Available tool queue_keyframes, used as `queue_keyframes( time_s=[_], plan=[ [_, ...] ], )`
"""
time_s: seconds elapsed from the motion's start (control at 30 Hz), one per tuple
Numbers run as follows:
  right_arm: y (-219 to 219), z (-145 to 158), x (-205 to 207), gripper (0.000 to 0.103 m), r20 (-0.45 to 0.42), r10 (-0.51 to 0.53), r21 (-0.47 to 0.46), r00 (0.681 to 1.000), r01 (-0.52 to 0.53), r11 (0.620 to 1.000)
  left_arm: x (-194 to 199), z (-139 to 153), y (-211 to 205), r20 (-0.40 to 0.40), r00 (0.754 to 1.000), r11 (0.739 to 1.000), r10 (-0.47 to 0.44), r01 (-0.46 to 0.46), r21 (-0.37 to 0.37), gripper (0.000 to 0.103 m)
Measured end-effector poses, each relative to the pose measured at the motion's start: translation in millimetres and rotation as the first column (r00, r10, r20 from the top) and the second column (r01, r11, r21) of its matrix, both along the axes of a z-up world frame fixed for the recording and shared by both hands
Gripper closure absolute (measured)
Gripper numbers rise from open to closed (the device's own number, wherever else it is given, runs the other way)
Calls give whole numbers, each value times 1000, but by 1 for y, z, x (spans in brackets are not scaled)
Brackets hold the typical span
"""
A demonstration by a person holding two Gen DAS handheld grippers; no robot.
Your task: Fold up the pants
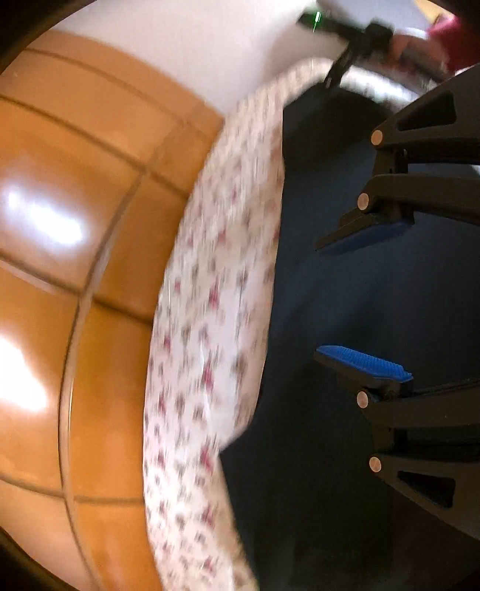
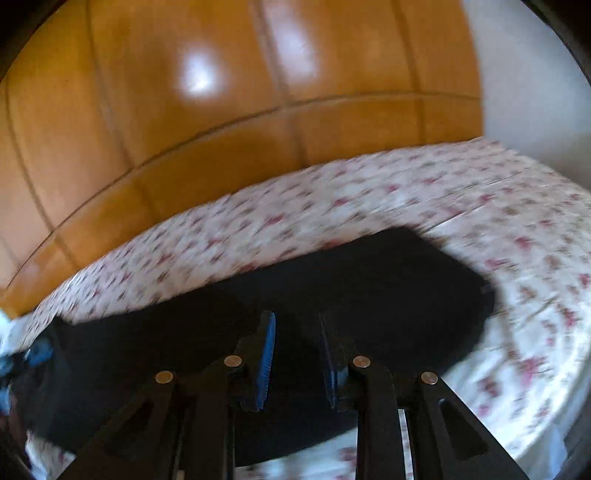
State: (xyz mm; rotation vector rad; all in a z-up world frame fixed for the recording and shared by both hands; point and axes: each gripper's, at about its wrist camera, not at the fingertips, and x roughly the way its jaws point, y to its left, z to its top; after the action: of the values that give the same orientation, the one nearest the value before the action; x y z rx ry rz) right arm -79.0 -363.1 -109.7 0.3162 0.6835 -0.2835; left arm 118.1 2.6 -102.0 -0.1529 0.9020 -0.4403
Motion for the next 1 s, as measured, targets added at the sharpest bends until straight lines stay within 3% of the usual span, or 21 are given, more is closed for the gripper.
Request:
queue_keyframes(
  time_s=[0.1,0.2,0.33,0.43,0.53,0.67,0.8,0.9,0.97,1.0],
  plan=[
    [8,-16,11,78,-59,24,19,998,-23,1000,27,-18,10,-44,997,989,61,-54,139,53],
    [4,-27,15,79,-68,2,40,998,1,999,45,-33,21,-16,993,972,115,-109,209,54],
    [7,-28,22,79,-74,-13,0,997,13,1000,66,-38,41,-8,988,979,151,-149,141,53],
    [16,-31,27,79,-79,-5,-104,997,-4,995,71,-39,43,10,988,978,154,-154,144,53],
    [21,-31,30,79,-81,-13,-151,997,1,988,70,-37,40,16,989,977,146,-147,152,53],
    [14,-21,18,79,-56,-12,-65,998,8,998,47,-24,36,45,985,965,169,-174,198,53],
    [5,-16,-2,79,-30,-22,-7,999,22,1000,-2,-8,22,138,985,985,106,-123,122,52],
    [-4,-21,-5,79,-58,-26,-9,998,26,1000,-26,-17,-1,178,984,978,24,-60,200,48],
    [-13,-23,-5,80,-61,-38,2,997,38,999,-24,-38,-10,118,993,961,0,-33,274,48],
    [-19,-23,-5,80,-55,-54,14,997,55,998,-24,-36,-6,128,992,968,14,-45,245,48]
  ],
)
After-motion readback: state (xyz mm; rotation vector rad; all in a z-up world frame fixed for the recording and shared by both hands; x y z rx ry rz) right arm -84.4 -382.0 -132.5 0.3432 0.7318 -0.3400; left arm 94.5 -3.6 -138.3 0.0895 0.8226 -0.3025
